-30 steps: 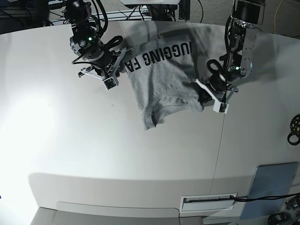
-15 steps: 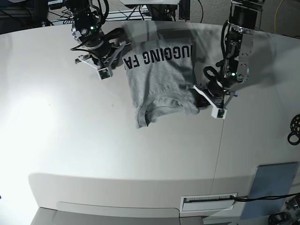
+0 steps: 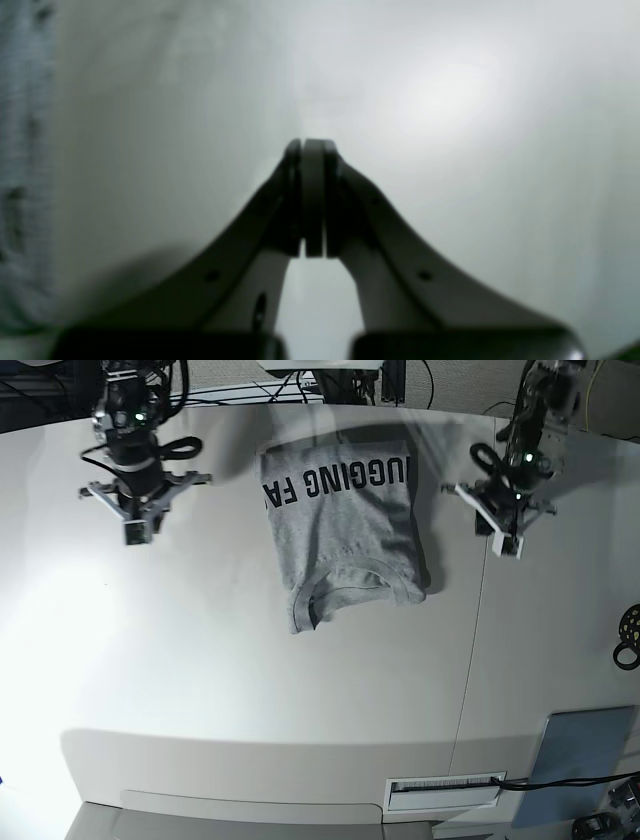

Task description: Fold the T-shirt properly

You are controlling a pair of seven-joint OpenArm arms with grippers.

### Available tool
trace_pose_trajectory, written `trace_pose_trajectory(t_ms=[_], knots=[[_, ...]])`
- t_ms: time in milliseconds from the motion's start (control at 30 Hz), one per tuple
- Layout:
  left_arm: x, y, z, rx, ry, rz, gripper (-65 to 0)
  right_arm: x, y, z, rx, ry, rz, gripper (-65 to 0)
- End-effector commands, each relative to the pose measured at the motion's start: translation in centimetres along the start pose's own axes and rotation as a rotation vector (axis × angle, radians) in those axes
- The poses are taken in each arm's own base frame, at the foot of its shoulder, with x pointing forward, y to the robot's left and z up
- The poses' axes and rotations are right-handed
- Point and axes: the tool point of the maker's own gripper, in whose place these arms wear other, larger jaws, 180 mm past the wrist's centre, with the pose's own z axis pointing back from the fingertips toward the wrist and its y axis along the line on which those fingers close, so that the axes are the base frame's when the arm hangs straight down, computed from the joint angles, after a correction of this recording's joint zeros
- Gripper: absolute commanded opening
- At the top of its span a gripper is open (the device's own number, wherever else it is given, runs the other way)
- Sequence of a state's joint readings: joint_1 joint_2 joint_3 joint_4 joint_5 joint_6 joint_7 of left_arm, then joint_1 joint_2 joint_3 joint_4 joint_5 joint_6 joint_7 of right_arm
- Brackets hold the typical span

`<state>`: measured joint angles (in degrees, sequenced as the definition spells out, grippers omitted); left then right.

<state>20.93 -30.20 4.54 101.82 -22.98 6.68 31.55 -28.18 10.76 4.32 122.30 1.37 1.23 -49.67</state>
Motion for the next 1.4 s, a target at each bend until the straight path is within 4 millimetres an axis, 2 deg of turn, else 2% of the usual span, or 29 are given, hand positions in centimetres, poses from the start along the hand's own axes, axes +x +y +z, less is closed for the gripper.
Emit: trace_pose_trajectory(t_ms=[0, 167, 300, 533, 667, 767, 933, 1100, 1233, 1367], knots=[[1.0, 0.4, 0.8, 0.011, -0.040, -0.036, -65.0, 0.4, -1.2, 0.7, -0.032, -0.017, 0.006, -65.0], [-1.3, 1.4, 4.0, 0.037, 0.011, -0.020, -65.0, -2.3, -4.3, 2.9, -0.113, 0.063, 0.017, -65.0], [-3.6, 1.8, 6.6, 0.010, 0.057, 0.020, -65.0, -4.5, -5.6, 4.8, -0.144, 0.123, 0.039, -65.0], [-11.1, 2.7, 11.0, 0.027, 0.249, 0.042, -65.0, -10.7, -4.8, 7.7, -0.082, 0.329, 0.107, -65.0], [-15.4, 1.8, 13.6, -0.003, 0.372, 0.001, -65.0, -13.9, -4.6, 10.0, -0.056, 0.434, 0.140, -65.0], [-18.5, 0.3, 14.9, -0.062, 0.448, -0.003, -65.0, -16.0, -4.3, 11.7, -0.019, 0.513, 0.172, -65.0], [-23.7, -3.5, 15.8, -0.178, 0.534, 0.111, -65.0, -19.6, -4.3, 13.1, 0.004, 0.611, 0.178, -65.0], [-29.3, -6.7, 15.3, -0.277, 0.598, 0.242, -65.0, -24.4, -4.8, 12.7, 0.007, 0.662, 0.155, -65.0], [-33.7, -7.6, 14.3, -0.278, 0.678, 0.321, -65.0, -29.2, -5.5, 12.1, -0.014, 0.775, 0.119, -65.0], [-36.0, -6.9, 12.5, -0.246, 0.676, 0.353, -65.0, -33.4, -5.6, 10.8, -0.032, 0.864, 0.063, -65.0]])
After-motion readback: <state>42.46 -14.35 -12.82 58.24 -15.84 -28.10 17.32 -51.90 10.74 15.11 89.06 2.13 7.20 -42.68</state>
